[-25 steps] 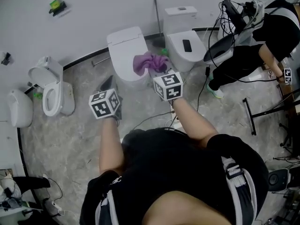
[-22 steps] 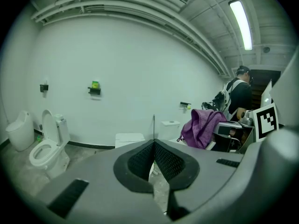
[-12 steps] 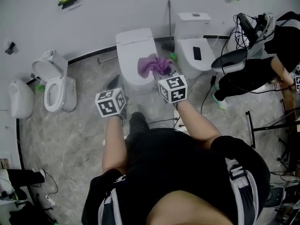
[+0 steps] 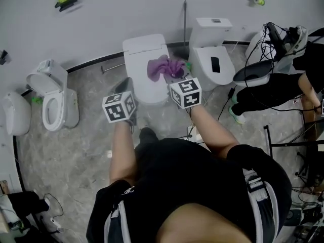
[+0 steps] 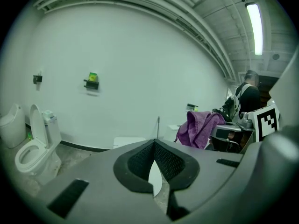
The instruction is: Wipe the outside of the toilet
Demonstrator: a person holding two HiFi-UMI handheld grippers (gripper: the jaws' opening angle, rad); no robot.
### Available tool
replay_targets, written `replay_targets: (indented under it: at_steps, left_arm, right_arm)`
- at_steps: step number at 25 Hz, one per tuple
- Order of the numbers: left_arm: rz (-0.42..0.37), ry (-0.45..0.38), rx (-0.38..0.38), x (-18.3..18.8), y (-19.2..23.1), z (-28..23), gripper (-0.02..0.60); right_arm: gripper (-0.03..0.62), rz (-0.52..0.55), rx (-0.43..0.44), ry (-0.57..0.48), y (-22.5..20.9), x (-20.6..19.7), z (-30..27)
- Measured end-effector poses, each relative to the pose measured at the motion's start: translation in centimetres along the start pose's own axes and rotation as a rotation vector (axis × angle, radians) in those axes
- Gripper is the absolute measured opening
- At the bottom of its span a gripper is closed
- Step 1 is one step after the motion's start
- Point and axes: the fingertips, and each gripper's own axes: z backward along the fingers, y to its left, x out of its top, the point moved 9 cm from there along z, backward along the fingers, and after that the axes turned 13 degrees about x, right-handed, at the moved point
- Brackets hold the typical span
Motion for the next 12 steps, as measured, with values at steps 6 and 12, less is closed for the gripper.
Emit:
replay_targets:
  at_steps: [6, 12]
  left_arm:
    - [0.005, 0.024, -0.003, 3.3, 3.9, -7.9, 0.009]
    - [-0.021, 0.042, -0.020, 8.0, 9.5, -15.4, 0.010]
  right_arm:
    - [0.069, 0.007, 0.002, 0.037, -4.4, 1.1, -8.4]
    - [0.069, -0.014, -0.032, 0.051, -7.3, 2.7, -17.6]
